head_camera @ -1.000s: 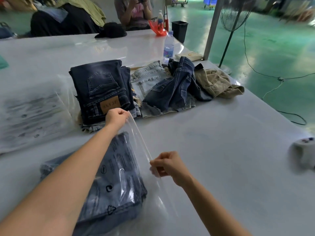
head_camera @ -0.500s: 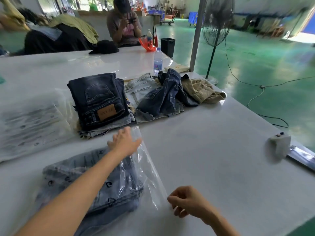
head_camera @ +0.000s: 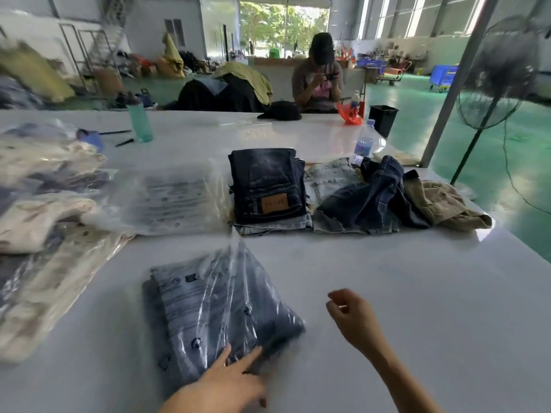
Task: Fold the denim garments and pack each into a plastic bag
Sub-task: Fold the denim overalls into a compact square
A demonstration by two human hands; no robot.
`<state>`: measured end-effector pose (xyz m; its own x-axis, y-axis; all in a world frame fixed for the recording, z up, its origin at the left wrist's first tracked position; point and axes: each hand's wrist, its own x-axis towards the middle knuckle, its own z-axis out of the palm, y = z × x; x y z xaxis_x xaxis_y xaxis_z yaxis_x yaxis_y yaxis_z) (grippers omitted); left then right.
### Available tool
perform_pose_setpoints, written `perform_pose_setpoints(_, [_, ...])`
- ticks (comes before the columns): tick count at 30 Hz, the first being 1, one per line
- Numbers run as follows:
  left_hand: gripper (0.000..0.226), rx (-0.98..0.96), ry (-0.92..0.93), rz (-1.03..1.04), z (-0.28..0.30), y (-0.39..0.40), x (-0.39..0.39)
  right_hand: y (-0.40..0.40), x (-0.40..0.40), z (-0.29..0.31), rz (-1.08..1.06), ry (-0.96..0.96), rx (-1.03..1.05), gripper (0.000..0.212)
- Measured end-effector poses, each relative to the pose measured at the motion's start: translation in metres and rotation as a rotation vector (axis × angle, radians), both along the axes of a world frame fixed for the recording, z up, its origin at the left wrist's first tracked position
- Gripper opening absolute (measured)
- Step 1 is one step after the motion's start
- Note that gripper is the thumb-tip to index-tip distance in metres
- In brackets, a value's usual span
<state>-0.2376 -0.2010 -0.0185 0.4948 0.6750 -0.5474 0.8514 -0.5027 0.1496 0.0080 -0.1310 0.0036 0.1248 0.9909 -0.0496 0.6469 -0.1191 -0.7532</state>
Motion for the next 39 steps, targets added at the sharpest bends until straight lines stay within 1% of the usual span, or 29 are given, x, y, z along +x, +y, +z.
perform_pose_setpoints(2, [0.034,-0.260,-0.248,0.242,0.028,-0.009,-0.036,0.009,-0.021,-0.006,0.068,-0.021,-0.053,0.032])
perform_pose_setpoints(3, [0.026,-0.338,-0.464,0.428,0.042,-0.009,-0.049,0.011,-0.031,-0.008,0.083,0.022,-0.101,0.041])
perform_pose_setpoints(4, [0.016,-0.252,-0.662,0.639,0.053,-0.007,-0.061,0.013,-0.042,-0.009,0.092,0.099,-0.166,0.051])
perform_pose_setpoints(5, [0.011,0.002,-0.757,0.846,0.056,-0.003,-0.075,0.013,-0.056,-0.010,0.092,0.208,-0.248,0.062])
perform_pose_setpoints(6, [0.013,0.303,-0.695,0.998,0.055,0.003,-0.088,0.012,-0.069,-0.011,0.085,0.322,-0.332,0.071])
perform_pose_setpoints(7, [0.032,0.500,-0.548,1.107,0.052,0.006,-0.098,0.010,-0.082,-0.012,0.082,0.372,-0.390,0.076])
perform_pose_setpoints(8, [0.061,0.556,-0.382,1.194,0.045,0.007,-0.104,0.009,-0.093,-0.014,0.089,0.349,-0.393,0.076])
perform_pose_setpoints(9, [0.087,0.494,-0.293,1.285,0.037,0.010,-0.108,0.007,-0.101,-0.017,0.088,0.298,-0.372,0.072])
perform_pose_setpoints(10, [0.105,0.368,-0.305,1.365,0.028,0.012,-0.111,0.006,-0.107,-0.020,0.087,0.280,-0.349,0.064])
perform_pose_setpoints(11, [0.113,0.258,-0.387,1.440,0.021,0.013,-0.111,0.004,-0.111,-0.020,0.094,0.316,-0.355,0.056])
perform_pose_setpoints(12, [0.113,0.193,-0.472,1.496,0.016,0.015,-0.113,0.000,-0.113,-0.020,0.107,0.396,-0.375,0.048])
perform_pose_setpoints(13, [0.104,0.149,-0.533,1.527,0.012,0.017,-0.117,-0.005,-0.112,-0.020,0.135,0.471,-0.384,0.041])
perform_pose_setpoints(15, [0.072,0.075,-0.622,1.510,0.010,0.018,-0.128,-0.016,-0.103,-0.019,0.236,0.611,-0.403,0.037])
perform_pose_setpoints(17, [0.055,0.010,-0.640,1.447,0.008,0.016,-0.139,-0.022,-0.088,-0.017,0.349,0.688,-0.548,0.039])
perform_pose_setpoints(19, [0.059,0.019,-0.626,1.392,0.004,0.019,-0.147,-0.019,-0.071,-0.018,0.325,0.666,-0.627,0.038])
perform_pose_setpoints(22, [0.102,0.082,-0.618,1.373,0.004,0.028,-0.136,0.002,-0.064,-0.022,0.023,0.778,-0.552,0.038])
perform_pose_setpoints(23, [0.112,0.097,-0.645,1.388,0.010,0.032,-0.127,0.011,-0.069,-0.021,-0.029,0.780,-0.508,0.040])
perform_pose_setpoints(24, [0.114,0.119,-0.696,1.408,0.012,0.038,-0.121,0.018,-0.076,-0.018,-0.057,0.755,-0.469,0.044])
perform_pose_setpoints(25, [0.109,0.150,-0.743,1.435,0.016,0.044,-0.115,0.025,-0.083,-0.015,-0.072,0.722,-0.435,0.049])
perform_pose_setpoints(27, [0.096,0.225,-0.735,1.527,0.018,0.055,-0.114,0.036,-0.095,-0.014,-0.117,0.641,-0.413,0.049])
perform_pose_setpoints(30, [0.085,0.170,-0.738,1.668,0.020,0.062,-0.124,0.049,-0.108,-0.021,-0.094,0.682,-0.409,0.031])
perform_pose_setpoints(32, [0.067,0.058,-0.767,1.607,0.020,0.067,-0.132,0.050,-0.109,-0.025,-0.004,0.742,-0.383,0.017])
perform_pose_setpoints(33, [0.059,0.000,-0.810,1.556,0.023,0.068,-0.134,0.049,-0.107,-0.026,0.041,0.787,-0.361,0.016])
perform_pose_setpoints(34, [0.060,-0.081,-0.897,1.523,0.027,0.068,-0.134,0.047,-0.104,-0.024,0.071,0.843,-0.345,0.018])
perform_pose_setpoints(35, [0.070,-0.167,-0.988,1.496,0.031,0.068,-0.134,0.046,-0.101,-0.022,0.084,0.906,-0.322,0.019])
perform_pose_setpoints(36, [0.083,-0.212,-1.040,1.457,0.034,0.070,-0.133,0.046,-0.098,-0.022,0.093,0.975,-0.297,0.019])
perform_pose_setpoints(37, [0.086,-0.205,-1.059,1.399,0.032,0.073,-0.132,0.046,-0.096,-0.020,0.100,1.040,-0.267,0.020])
perform_pose_setpoints(38, [0.073,-0.154,-1.052,1.353,0.031,0.076,-0.131,0.046,-0.093,-0.017,0.101,1.101,-0.244,0.021])
perform_pose_setpoints(39, [0.048,-0.082,-1.072,1.325,0.031,0.079,-0.130,0.047,-0.089,-0.014,0.104,1.155,-0.232,0.023])
